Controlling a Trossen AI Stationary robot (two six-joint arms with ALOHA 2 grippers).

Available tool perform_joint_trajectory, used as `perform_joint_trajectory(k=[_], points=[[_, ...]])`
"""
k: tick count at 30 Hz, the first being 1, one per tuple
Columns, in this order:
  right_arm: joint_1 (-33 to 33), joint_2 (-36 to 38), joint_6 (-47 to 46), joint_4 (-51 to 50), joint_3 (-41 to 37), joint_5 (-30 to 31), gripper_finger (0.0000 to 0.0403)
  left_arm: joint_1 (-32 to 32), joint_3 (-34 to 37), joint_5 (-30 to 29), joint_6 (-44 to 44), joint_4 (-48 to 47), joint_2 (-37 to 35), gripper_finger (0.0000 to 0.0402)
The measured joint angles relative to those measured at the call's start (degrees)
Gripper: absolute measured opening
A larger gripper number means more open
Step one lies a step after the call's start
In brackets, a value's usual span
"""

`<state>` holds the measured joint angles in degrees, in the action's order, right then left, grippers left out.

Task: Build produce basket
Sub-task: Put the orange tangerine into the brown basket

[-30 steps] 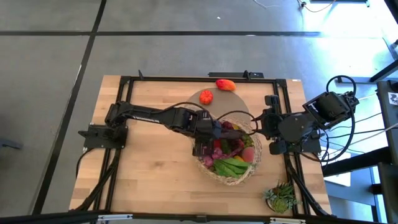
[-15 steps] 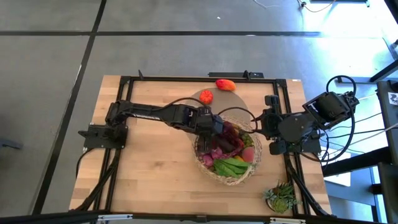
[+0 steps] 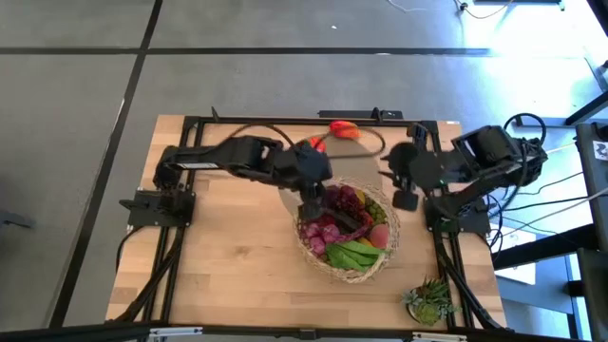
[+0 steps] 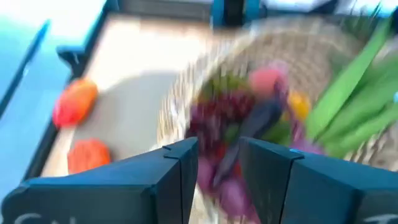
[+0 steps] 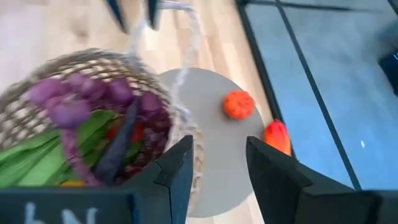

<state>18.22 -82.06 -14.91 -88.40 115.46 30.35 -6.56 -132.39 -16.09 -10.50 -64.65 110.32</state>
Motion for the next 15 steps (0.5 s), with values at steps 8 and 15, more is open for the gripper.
perform_joint_trajectory(k=[8,15], points=[[-13.89,0.02,0.16,2.7,-0.02,-10.87,0.0147,4.87,-2.02,-3.02,-6.25,-8.13,-4.7,0.0107],[-28.54,-1.48,4.43,3.74,0.0,-21.03,0.0147,16.76,-1.99,-1.56,-12.22,-16.89,-6.53,0.0107]])
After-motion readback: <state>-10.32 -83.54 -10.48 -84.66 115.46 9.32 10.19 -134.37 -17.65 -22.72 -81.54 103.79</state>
